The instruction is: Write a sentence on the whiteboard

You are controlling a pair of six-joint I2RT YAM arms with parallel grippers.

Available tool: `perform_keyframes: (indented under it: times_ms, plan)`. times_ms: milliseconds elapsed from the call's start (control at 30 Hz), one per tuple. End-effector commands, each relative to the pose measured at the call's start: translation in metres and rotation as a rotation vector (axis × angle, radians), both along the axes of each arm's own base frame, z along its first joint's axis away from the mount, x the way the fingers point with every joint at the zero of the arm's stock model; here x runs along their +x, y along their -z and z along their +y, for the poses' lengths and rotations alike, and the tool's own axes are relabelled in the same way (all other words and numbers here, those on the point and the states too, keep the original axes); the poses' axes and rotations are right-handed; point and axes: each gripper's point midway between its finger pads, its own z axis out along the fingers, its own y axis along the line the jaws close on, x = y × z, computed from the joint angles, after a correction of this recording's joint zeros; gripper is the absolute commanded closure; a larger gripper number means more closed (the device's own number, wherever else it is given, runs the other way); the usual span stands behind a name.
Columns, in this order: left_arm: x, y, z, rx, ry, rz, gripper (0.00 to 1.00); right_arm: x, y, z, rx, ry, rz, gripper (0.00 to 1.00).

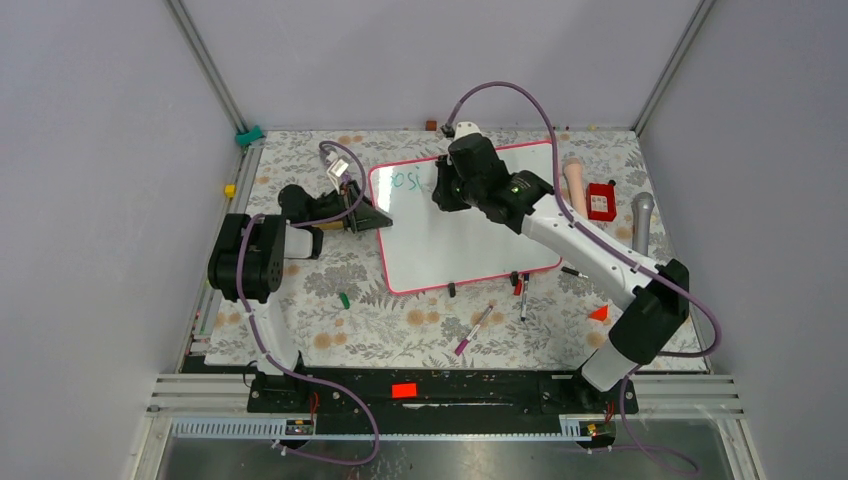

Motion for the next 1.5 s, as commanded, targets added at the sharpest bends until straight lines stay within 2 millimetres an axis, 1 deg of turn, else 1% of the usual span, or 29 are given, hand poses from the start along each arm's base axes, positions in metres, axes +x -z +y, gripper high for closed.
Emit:
perform_keyframes:
  times_ms: [0, 33, 167, 200, 267, 300, 333, 433, 567, 733, 833, 900, 967, 1000, 1033, 1067, 1100, 1133, 1167, 1200, 1233, 1267, 1333, 1367, 1467]
  plan:
    - [-0.012, -0.013, -0.004, 0.020, 0.081, -0.133, 0.55, -0.002, -0.063, -0.009, 0.113, 0.012, -0.099, 1.00]
    - [-0.011, -0.014, -0.003, 0.020, 0.079, -0.132, 0.48, -0.003, -0.068, -0.012, 0.120, 0.016, -0.106, 1.00]
    - [-0.010, -0.023, 0.004, 0.023, 0.069, -0.141, 0.29, -0.008, -0.080, -0.024, 0.123, 0.028, -0.124, 1.00]
    - [-0.010, -0.028, 0.007, 0.024, 0.062, -0.154, 0.25, -0.010, -0.083, -0.028, 0.121, 0.032, -0.128, 1.00]
    - [-0.008, -0.036, 0.014, 0.017, 0.022, -0.162, 0.21, -0.016, -0.089, -0.037, 0.118, 0.043, -0.137, 1.00]
    - [-0.008, -0.040, 0.017, 0.012, 0.003, -0.163, 0.20, -0.018, -0.089, -0.041, 0.114, 0.050, -0.139, 1.00]
    - [-0.005, -0.042, 0.026, 0.010, -0.034, -0.162, 0.19, -0.021, -0.091, -0.045, 0.114, 0.057, -0.142, 1.00]
    - [-0.008, -0.049, 0.039, 0.000, -0.100, -0.151, 0.16, -0.031, -0.094, -0.060, 0.117, 0.088, -0.152, 1.00]
    - [-0.016, -0.056, 0.049, -0.018, -0.169, -0.133, 0.15, -0.047, -0.097, -0.081, 0.138, 0.140, -0.162, 1.00]
    - [-0.029, -0.064, 0.056, -0.040, -0.217, -0.088, 0.16, -0.066, -0.089, -0.099, 0.159, 0.172, -0.148, 1.00]
    - [-0.033, -0.069, 0.065, -0.053, -0.280, -0.056, 0.16, -0.074, -0.081, -0.105, 0.139, 0.162, -0.136, 1.00]
    - [-0.033, -0.067, 0.072, -0.048, -0.323, -0.009, 0.15, -0.079, -0.078, -0.110, 0.119, 0.152, -0.134, 1.00]
    - [-0.030, -0.056, 0.077, -0.014, -0.386, 0.066, 0.11, -0.083, -0.076, -0.113, 0.104, 0.139, -0.140, 1.00]
    - [-0.033, -0.039, 0.079, 0.024, -0.432, 0.184, 0.10, -0.085, -0.075, -0.114, 0.101, 0.131, -0.143, 1.00]
    - [-0.037, -0.025, 0.084, 0.097, -0.492, 0.223, 0.06, -0.087, -0.074, -0.115, 0.096, 0.123, -0.143, 1.00]
    - [-0.041, -0.021, 0.091, 0.192, -0.555, 0.217, 0.02, -0.089, -0.073, -0.115, 0.096, 0.112, -0.143, 1.00]
    - [-0.047, -0.021, 0.099, 0.283, -0.611, 0.185, 0.01, -0.091, -0.072, -0.114, 0.098, 0.098, -0.142, 1.00]
    - [-0.050, -0.027, 0.107, 0.335, -0.670, 0.144, 0.02, -0.093, -0.071, -0.112, 0.103, 0.081, -0.143, 1.00]
    - [-0.054, -0.031, 0.113, 0.367, -0.725, 0.117, 0.06, -0.095, -0.069, -0.111, 0.108, 0.066, -0.143, 1.00]
    - [-0.058, -0.036, 0.118, 0.382, -0.767, 0.092, 0.04, -0.097, -0.066, -0.109, 0.110, 0.049, -0.144, 1.00]
    - [-0.065, -0.039, 0.118, 0.381, -0.788, 0.061, 0.02, -0.098, -0.064, -0.109, 0.114, 0.034, -0.153, 1.00]
    - [-0.069, -0.037, 0.118, 0.376, -0.802, 0.061, 0.01, -0.100, -0.060, -0.108, 0.117, 0.022, -0.159, 1.00]
    - [-0.076, -0.031, 0.119, 0.346, -0.843, 0.105, 0.01, -0.106, -0.053, -0.112, 0.127, 0.014, -0.170, 1.00]
    - [-0.078, -0.028, 0.123, 0.347, -0.875, 0.141, 0.01, -0.110, -0.044, -0.115, 0.128, 0.013, -0.166, 1.00]
    - [-0.086, -0.020, 0.143, 0.433, -1.002, 0.257, 0.01, -0.123, -0.036, -0.120, 0.147, -0.011, -0.172, 1.00]
